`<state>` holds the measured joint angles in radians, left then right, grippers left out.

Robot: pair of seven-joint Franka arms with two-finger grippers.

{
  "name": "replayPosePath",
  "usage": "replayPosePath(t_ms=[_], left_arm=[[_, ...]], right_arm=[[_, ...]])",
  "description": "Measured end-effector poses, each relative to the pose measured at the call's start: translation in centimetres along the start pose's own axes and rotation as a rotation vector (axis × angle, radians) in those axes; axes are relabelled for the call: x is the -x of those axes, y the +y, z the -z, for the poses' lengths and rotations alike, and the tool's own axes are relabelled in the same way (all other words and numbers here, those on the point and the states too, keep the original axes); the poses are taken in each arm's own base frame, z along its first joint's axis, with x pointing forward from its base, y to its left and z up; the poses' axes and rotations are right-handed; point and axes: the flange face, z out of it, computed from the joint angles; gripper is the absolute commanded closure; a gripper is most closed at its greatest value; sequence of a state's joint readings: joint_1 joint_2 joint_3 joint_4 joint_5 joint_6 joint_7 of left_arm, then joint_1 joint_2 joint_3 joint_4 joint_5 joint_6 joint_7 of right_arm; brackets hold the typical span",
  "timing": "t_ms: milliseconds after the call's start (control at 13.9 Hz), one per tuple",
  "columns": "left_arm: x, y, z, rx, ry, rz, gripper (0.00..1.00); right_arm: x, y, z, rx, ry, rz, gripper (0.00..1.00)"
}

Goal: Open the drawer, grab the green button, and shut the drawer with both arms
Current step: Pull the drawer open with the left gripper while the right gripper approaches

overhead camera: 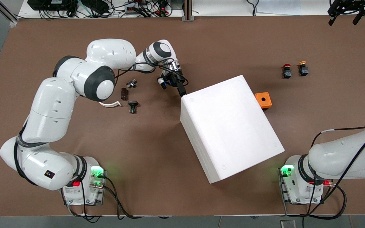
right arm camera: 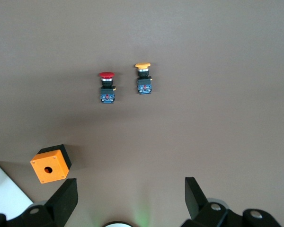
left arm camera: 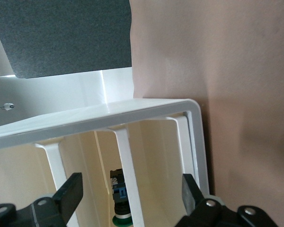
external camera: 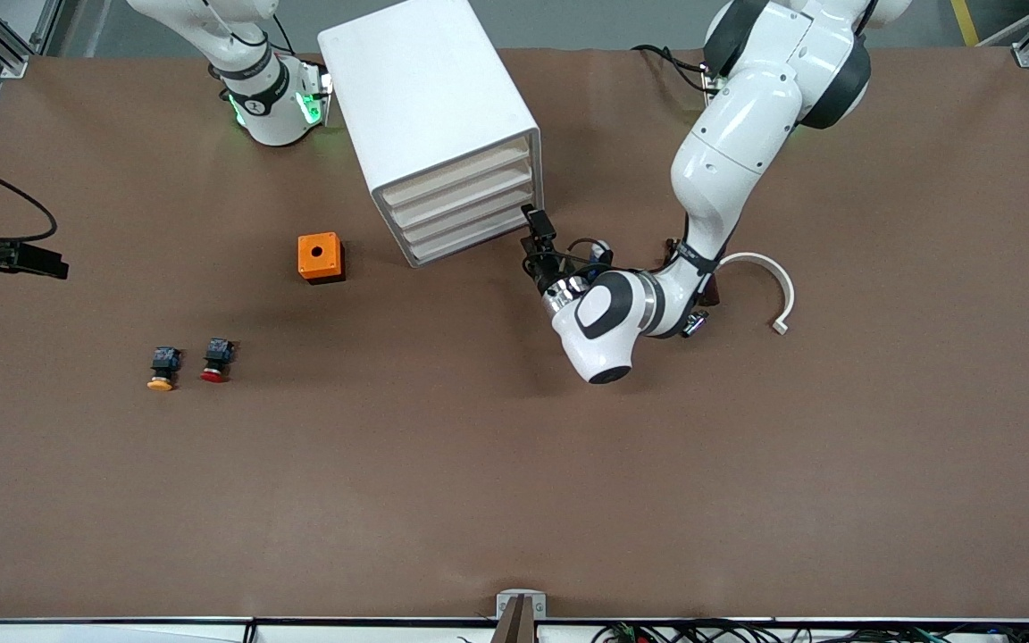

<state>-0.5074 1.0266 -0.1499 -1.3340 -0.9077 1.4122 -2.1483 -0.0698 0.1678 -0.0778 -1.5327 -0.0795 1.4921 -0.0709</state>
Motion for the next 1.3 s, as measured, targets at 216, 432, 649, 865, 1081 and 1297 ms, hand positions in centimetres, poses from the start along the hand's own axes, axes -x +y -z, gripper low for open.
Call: replayPosePath(t_ms=[216, 432, 649, 865, 1081, 1297], left_arm=[[0.3, 0.0, -0.9, -0.007, 0.01, 0.0, 0.46], [0.7, 0.1, -2.1, -0.013, 0.027, 0.001, 0.47], [1.0, 0.1, -3.0, -0.02, 0.038, 0.0, 0.47], [1.1, 0.1, -4.1, -0.047, 0.045, 0.006, 0.48], [1.1, 0.4, -5.7, -0.075, 0.072, 0.014, 0.49], [1.1, 0.5, -7.2, -0.102, 0.102, 0.019, 0.64]], right_arm=[[0.0, 0.0, 0.8, 0.003, 0.015, -0.05, 0.0], [0.0, -0.2, 0.8, 0.0, 0.009, -0.175, 0.0], [0.1, -0.5, 0.5, -0.021, -0.006, -0.326, 0.0], [0.0, -1.5, 0.4, -0.085, -0.029, -0.474, 0.0], [-0.1, -3.8, 0.5, -0.115, -0.044, -0.596, 0.0], [-0.2, -7.1, 0.9, -0.124, -0.035, -0.66, 0.0]])
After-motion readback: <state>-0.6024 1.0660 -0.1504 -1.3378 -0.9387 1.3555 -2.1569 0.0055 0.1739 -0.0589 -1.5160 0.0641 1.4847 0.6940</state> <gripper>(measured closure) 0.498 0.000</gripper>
